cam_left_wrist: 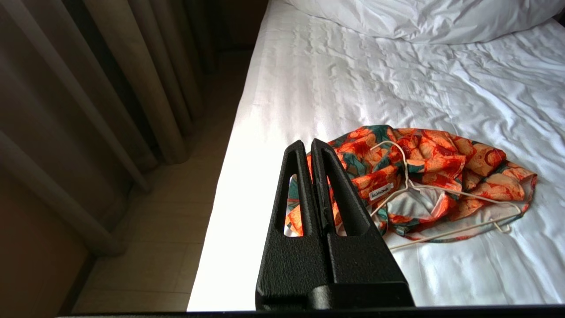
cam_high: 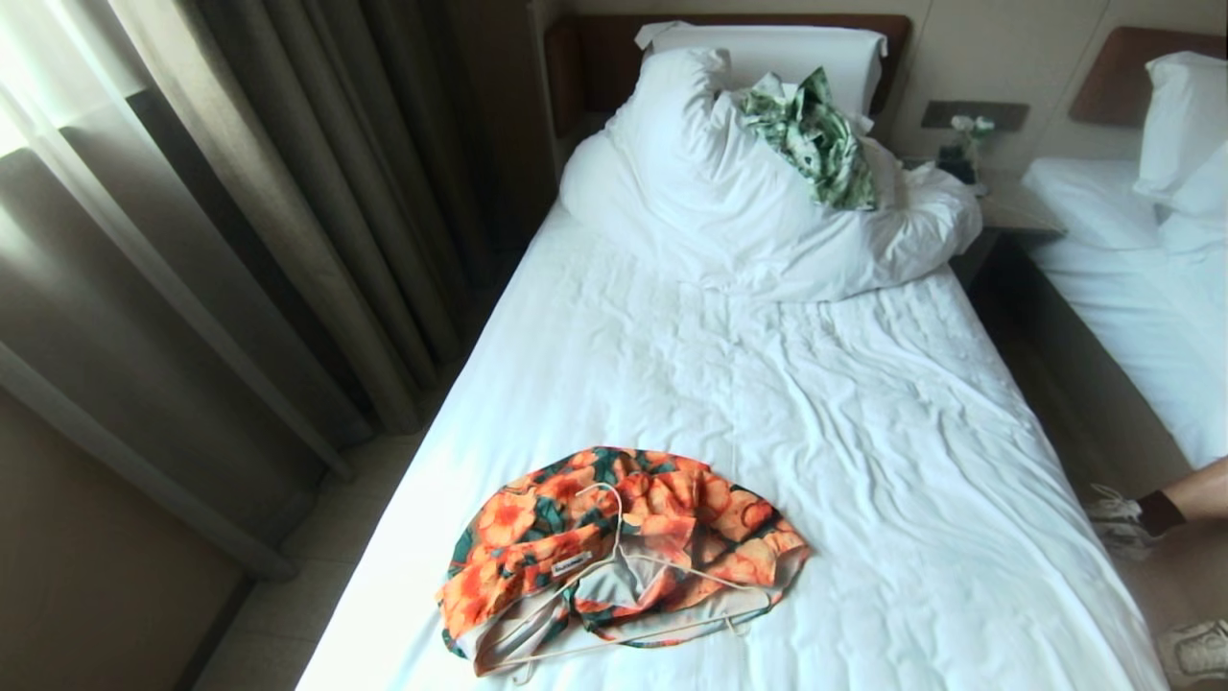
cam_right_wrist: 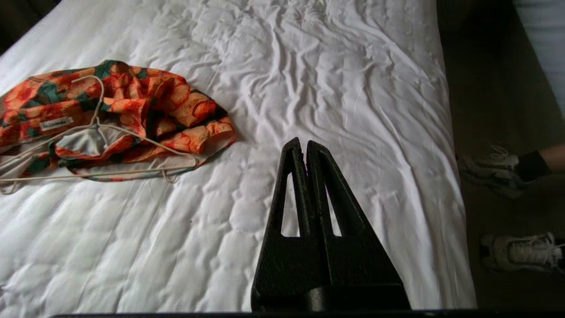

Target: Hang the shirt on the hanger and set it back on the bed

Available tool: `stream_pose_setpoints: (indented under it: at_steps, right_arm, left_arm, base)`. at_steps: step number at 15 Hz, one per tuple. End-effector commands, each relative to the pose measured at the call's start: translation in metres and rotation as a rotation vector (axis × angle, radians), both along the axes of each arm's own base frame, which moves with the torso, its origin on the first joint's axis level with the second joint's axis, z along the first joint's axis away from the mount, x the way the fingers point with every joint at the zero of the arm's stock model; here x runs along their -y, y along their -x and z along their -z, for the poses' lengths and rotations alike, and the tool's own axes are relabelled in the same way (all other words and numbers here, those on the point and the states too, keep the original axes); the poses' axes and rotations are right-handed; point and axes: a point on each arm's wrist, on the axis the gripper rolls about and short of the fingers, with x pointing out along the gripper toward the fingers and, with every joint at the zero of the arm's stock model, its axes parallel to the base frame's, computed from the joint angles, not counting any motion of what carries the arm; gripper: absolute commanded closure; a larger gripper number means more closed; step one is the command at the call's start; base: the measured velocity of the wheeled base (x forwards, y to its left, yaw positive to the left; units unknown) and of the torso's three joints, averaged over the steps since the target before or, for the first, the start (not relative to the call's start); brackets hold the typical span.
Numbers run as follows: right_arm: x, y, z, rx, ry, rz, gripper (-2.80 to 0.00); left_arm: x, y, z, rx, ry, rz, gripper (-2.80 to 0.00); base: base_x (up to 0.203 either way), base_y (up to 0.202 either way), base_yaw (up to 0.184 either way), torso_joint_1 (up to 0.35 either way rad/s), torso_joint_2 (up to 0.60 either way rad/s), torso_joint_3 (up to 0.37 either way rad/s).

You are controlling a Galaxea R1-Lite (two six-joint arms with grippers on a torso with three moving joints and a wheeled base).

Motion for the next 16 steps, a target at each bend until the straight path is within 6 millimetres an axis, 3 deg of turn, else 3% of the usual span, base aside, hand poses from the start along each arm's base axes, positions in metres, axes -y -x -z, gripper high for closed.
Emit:
stream_pose_setpoints:
  at_steps: [1,4,16]
  right_arm:
    - [0.0005,0.0020,0.0042,0.025,0.014,0.022,0.00]
    - [0.0008,-0.0002,0.0121,-0.005,-0.002,0.035,0.00]
    - [0.0012,-0.0003,0.0117,-0.003,-0.063,0.054,0.00]
  left_arm:
    - [0.0000,-0.0035,0.0109,-0.042,0.000,0.000,0.00]
    - [0.0000,-0.0035,0.0109,-0.042,0.000,0.000,0.00]
    - [0.0000,-0.0035,0.0109,-0.042,0.000,0.000,0.00]
  base:
    - [0.000,0.000,0.000,0.000,0.00,0.000]
    - [0.000,0.000,0.000,0.000,0.00,0.000]
    - [0.000,0.000,0.000,0.000,0.00,0.000]
